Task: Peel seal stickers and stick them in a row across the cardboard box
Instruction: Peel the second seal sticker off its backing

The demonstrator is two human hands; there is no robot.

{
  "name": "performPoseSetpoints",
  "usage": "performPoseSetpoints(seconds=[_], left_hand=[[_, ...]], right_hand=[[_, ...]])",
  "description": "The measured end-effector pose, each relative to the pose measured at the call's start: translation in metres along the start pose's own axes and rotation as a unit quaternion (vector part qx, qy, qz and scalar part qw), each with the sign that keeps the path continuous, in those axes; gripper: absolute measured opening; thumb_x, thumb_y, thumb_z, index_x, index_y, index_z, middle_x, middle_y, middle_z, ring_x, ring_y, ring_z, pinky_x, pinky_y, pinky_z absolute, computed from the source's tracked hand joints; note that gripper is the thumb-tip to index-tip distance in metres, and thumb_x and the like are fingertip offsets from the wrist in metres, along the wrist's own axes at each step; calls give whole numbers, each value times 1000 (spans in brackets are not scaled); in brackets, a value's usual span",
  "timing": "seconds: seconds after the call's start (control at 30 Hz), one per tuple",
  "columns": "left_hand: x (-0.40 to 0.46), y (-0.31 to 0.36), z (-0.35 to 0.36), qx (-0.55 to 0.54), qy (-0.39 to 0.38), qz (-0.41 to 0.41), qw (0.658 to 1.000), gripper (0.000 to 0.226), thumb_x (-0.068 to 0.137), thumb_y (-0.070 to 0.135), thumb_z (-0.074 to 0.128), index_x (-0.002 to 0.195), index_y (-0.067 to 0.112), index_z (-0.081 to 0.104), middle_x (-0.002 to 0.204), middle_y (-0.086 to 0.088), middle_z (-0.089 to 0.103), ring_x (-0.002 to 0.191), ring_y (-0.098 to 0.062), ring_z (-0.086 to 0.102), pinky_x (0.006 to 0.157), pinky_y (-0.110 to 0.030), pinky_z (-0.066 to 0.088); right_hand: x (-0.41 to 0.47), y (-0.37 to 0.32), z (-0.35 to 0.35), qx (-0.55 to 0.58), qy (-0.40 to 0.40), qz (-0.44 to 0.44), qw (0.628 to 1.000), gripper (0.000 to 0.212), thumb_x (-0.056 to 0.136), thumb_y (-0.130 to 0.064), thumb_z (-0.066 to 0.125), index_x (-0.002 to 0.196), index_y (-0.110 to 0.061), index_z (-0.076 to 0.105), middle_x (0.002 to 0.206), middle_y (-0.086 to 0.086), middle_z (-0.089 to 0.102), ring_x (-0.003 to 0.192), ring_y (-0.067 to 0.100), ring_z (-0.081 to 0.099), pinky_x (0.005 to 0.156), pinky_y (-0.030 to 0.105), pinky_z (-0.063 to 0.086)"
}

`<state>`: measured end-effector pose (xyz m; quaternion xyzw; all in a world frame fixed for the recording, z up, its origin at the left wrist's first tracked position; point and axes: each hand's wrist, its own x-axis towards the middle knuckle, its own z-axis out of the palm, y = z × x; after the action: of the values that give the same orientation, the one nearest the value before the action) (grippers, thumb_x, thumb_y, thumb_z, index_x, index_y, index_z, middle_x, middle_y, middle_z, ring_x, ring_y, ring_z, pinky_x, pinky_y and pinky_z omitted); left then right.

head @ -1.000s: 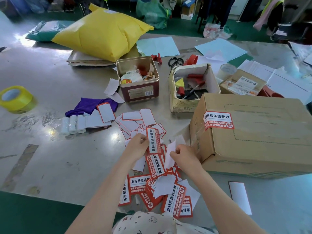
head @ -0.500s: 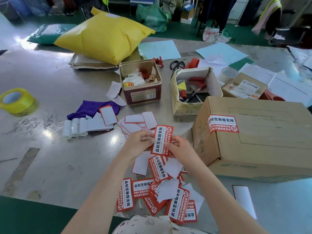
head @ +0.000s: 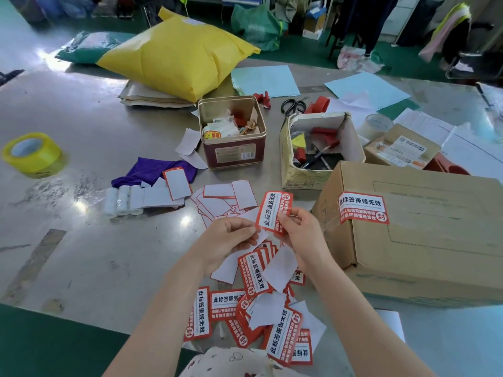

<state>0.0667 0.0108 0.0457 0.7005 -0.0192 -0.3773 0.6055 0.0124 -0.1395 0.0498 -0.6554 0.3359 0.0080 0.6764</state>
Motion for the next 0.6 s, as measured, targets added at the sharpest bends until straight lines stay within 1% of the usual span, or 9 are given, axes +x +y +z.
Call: performPoseSetpoints(seconds=[0.1,0.17,0.27,0.33,0.5,0.6], left_hand=[[0,-2,1,-9,7,18,1000,15,90,14,57,91,15,72,84,-3,72,77,-13,65,70,-20,53],[1,-1,-1,-12,4,29,1000,15,90,13,57,90,15,72,85,-4,70,77,-14,64,70,-20,52],[0,3,-4,-15,-10,33,999,15,89,12,57,86,15,72,83,-5,70,76,-14,64,69,-20,51],[-1,5,-7,-16,-22,38,999,15,89,12,57,86,15,72,80,-4,71,76,-13,65,70,-21,52],[-1,11,-14,-10,-1,52,999,15,89,15,58,85,18,72,84,-3,72,81,-16,66,82,-28,54],[0,13,-15,3,12,61,998,16,88,15,59,83,21,72,83,0,73,80,-15,67,79,-26,55]], right_hand=[[-1,-1,0,-24,6,-4,1000,26,95,-17,52,120,-12,55,106,3,69,84,9,67,67,18,56],[-1,-1,2,-30,13,-3,999,27,93,-18,55,120,-10,56,105,5,70,84,9,68,66,18,57],[0,-2,5,-19,23,-1,1000,30,92,-18,57,120,-7,56,106,8,71,88,14,70,70,21,57],[1,-2,9,-8,31,-8,999,32,92,-17,57,121,-5,56,106,10,71,88,15,70,68,19,57],[0,-5,18,-25,51,-31,998,34,92,-18,57,124,-8,55,112,10,69,91,15,69,63,15,54],[-1,-9,19,-56,46,-37,997,36,91,-21,58,125,-9,55,111,6,69,90,12,68,66,17,55]])
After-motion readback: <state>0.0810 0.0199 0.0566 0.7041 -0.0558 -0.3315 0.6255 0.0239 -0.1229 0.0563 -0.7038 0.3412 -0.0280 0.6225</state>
